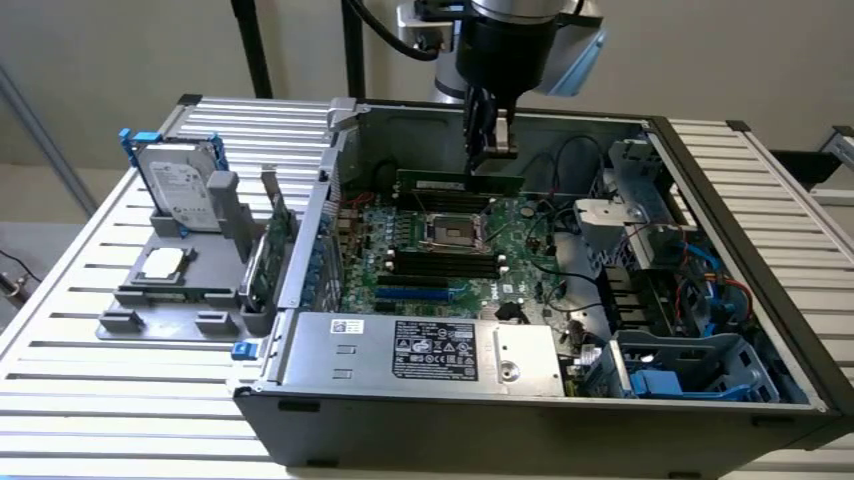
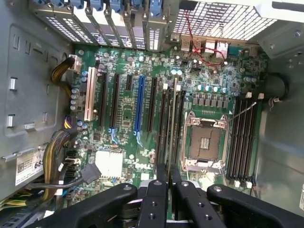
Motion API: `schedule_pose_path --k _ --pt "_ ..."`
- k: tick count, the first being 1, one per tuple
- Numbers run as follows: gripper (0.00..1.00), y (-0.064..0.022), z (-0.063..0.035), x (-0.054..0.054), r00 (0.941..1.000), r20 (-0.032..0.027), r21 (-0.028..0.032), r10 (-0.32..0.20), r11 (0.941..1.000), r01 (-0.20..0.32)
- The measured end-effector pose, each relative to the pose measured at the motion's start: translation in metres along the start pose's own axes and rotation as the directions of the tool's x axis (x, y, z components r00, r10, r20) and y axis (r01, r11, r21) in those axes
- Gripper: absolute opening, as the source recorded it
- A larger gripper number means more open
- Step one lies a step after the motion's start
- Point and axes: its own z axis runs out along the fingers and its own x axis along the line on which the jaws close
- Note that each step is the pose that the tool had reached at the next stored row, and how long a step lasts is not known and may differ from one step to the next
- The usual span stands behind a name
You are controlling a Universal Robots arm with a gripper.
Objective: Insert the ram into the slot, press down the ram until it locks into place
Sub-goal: 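Insert the ram into the slot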
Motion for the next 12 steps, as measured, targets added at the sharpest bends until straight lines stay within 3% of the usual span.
schedule_pose_path --k 12 --pt "0.13 -0.0007 0.0218 0.000 0.9993 0.0012 0.0006 0.038 0.9993 -0.038"
